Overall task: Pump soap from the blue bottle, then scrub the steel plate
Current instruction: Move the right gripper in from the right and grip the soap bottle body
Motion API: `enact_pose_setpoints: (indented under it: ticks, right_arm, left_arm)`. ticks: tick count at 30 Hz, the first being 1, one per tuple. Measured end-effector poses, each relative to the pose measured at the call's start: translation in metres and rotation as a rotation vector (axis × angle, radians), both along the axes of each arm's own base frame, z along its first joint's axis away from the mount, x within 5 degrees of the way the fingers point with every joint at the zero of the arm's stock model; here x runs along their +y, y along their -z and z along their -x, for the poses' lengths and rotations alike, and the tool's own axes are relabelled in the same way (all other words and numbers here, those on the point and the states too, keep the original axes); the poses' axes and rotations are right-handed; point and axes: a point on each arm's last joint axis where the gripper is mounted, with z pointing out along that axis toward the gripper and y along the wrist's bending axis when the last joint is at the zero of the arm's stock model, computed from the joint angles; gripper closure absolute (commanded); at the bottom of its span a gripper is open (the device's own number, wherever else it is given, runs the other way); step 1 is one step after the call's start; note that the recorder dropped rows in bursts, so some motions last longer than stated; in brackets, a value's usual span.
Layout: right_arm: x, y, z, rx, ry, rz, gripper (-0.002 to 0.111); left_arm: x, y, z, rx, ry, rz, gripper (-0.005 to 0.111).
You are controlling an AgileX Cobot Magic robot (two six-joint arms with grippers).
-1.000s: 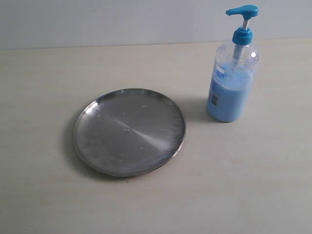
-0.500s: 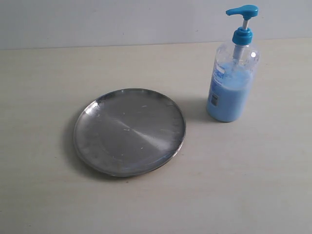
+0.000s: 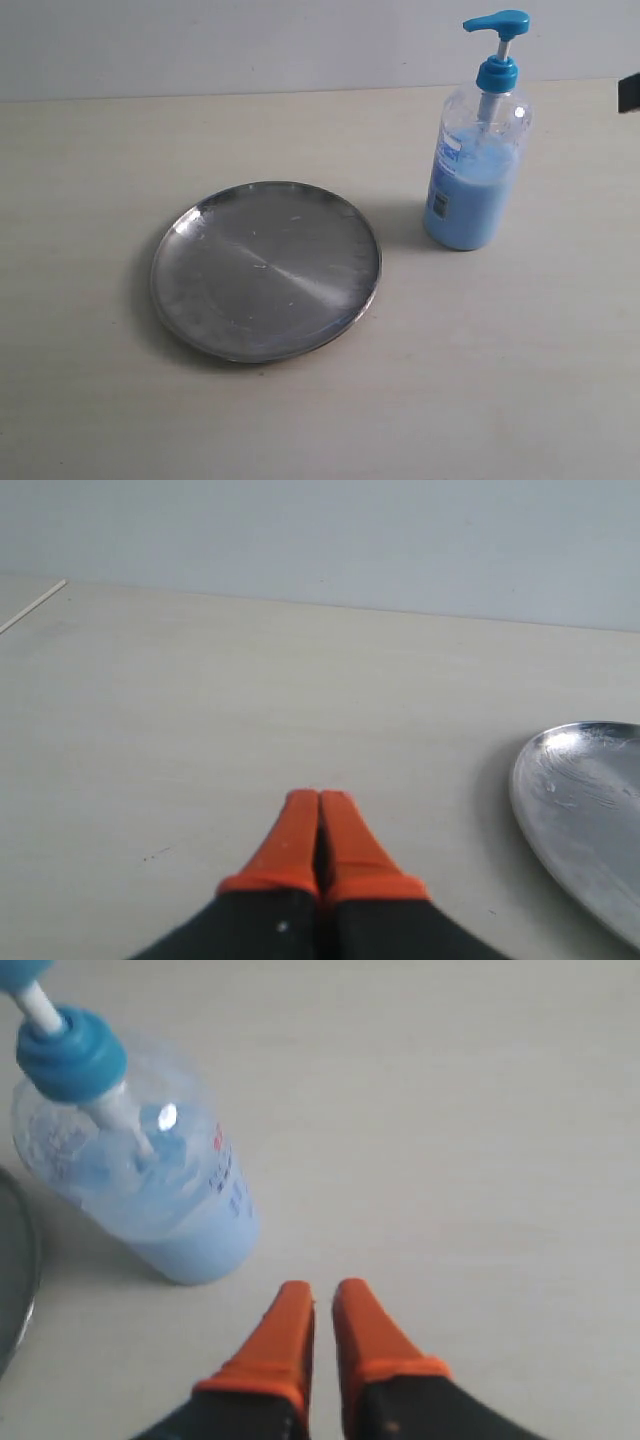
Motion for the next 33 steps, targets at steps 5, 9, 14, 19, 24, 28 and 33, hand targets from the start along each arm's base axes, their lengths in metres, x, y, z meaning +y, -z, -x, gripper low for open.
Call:
enact_pose_setpoints:
  ticks: [5,9,14,19,24,28,33]
  right_arm:
    - [0.008,0.013,-0.002,0.105,-0.096,-0.021,0.050]
    - [0.014,0.020,0.000,0.129,-0.197,-0.026,0.033]
    - [0.018,0.026,0.000,0.090,-0.291,0.003,0.030]
    - [0.019,0.021,-0.006,0.000,-0.268,-0.025,0.030]
    - [0.021,0.024,-0.007,0.023,-0.274,-0.041,0.030]
    - [0.023,0.043,-0.009,0.159,-0.324,-0.034,0.030]
    - [0.024,0.060,-0.018,0.215,-0.322,-0.030,0.030]
  left_arm:
    - [0.000,0.000,0.000,0.000,0.000,0.000,0.107]
    - [0.000,0.000,0.000,0.000,0.000,0.000,0.107]
    - [0.000,0.000,0.000,0.000,0.000,0.000,0.107]
    - [0.000,0.000,0.000,0.000,0.000,0.000,0.107]
    - [0.000,0.000,0.000,0.000,0.000,0.000,0.107]
    - [0.000,0.000,0.000,0.000,0.000,0.000,0.107]
    - [0.000,0.000,0.000,0.000,0.000,0.000,0.107]
